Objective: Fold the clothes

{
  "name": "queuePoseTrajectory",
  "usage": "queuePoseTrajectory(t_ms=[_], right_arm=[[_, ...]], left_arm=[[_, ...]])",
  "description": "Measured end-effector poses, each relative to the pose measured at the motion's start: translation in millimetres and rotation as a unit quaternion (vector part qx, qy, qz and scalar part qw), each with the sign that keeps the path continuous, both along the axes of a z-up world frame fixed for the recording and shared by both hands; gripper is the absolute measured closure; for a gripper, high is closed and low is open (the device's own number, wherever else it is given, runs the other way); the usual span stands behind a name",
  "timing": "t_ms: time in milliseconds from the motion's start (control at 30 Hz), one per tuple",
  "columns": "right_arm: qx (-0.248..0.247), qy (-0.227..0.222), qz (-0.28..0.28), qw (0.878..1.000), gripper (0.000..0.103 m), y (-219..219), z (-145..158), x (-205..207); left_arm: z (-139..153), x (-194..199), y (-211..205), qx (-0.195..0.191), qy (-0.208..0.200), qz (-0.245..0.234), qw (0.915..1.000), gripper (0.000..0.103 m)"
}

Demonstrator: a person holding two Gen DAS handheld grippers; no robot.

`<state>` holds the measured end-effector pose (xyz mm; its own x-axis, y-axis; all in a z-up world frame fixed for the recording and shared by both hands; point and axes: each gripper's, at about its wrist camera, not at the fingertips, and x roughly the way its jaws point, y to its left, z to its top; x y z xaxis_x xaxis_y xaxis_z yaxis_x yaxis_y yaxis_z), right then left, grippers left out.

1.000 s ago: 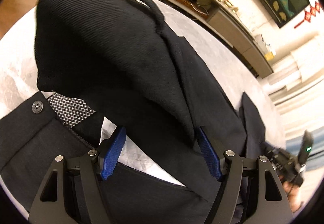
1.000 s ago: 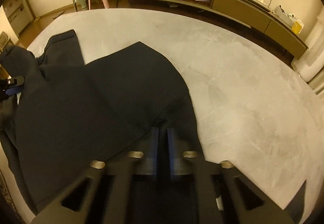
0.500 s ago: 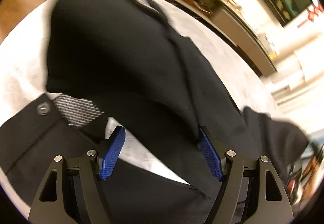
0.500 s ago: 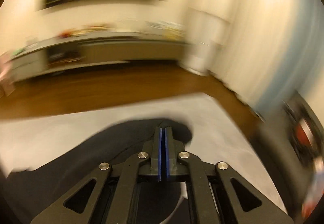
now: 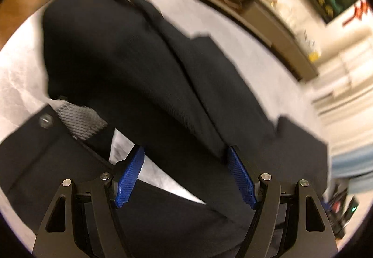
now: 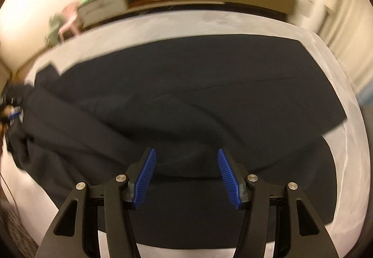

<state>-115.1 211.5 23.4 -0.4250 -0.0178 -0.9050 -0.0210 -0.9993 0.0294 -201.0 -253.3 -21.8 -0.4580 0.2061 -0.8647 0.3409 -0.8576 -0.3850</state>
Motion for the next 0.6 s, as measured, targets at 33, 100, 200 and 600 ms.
queuePoseTrajectory(t_ms=[33, 100, 200, 600], right_arm=[[0.008, -0.009, 0.001, 1.0, 0.046, 2.4, -5.6, 0.7], [0.043, -0.021, -0.019, 0.999, 0.046, 17.1, -11.7, 4.1], [0.129, -0.025, -0.059, 0.99, 0.046, 45.7, -13.1, 12.3], [-0.194, 0.074, -0.217, 0.954, 0.04, 128.3, 24.5, 127.7]], left_arm=[[-1.2, -0.2, 6.3, -0.014, 0.001, -0.004, 0.9999, 0.027], [-1.7, 0.8, -3.6, -0.063, -0.016, 0.02, 0.9977, 0.027], [8.0, 39.2, -15.1, -0.023, -0.001, 0.058, 0.9981, 0.027], [15.7, 165.9, -22.7, 0.102, 0.016, 0.151, 0.983, 0.027]])
